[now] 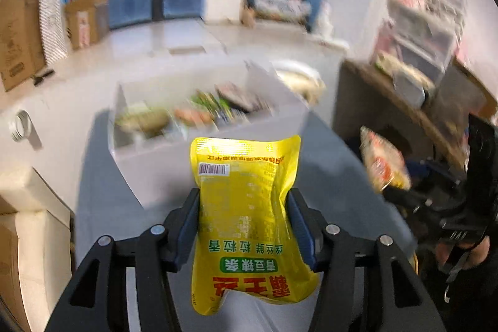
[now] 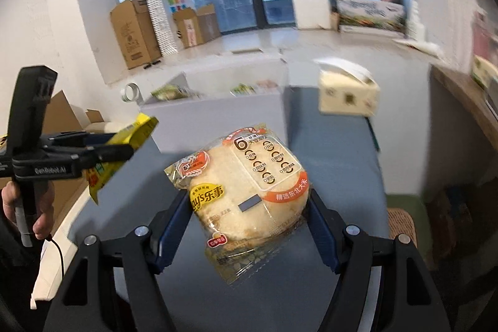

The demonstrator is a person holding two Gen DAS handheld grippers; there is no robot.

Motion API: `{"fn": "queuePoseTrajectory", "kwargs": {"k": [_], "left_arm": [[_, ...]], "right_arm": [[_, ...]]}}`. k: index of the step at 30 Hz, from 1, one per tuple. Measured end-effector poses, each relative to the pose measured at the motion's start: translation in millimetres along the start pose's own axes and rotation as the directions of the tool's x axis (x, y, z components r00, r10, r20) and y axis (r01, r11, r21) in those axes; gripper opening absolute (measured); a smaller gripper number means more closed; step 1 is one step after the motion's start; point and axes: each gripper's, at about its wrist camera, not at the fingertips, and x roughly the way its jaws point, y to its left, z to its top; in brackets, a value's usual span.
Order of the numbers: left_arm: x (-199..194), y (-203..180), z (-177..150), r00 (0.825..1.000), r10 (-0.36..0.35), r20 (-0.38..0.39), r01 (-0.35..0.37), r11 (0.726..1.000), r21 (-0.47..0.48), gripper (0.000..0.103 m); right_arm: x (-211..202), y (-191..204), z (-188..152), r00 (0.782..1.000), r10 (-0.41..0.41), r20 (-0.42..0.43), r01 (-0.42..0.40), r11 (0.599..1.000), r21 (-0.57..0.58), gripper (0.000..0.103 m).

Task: Organize snacks
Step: 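Carry the bread bag and yellow pouch into the white box and release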

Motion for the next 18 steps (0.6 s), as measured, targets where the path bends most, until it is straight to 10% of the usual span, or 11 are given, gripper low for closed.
{"fn": "queuePoseTrajectory", "kwargs": {"k": [15,18], "left_arm": [[97,64,124,0.998,0.013,0.066,-0.007,0.996,-0.087,0.062],[109,70,126,0.999,0.024,0.048,-0.02,0.996,-0.084,0.08]], "right_arm": [[144,28,170,0.998,-0.057,-0.031,0.052,0.989,-0.136,0.076],[163,27,180,0.994,-0.1,-0.041,0.092,0.982,-0.166,0.077]]}}
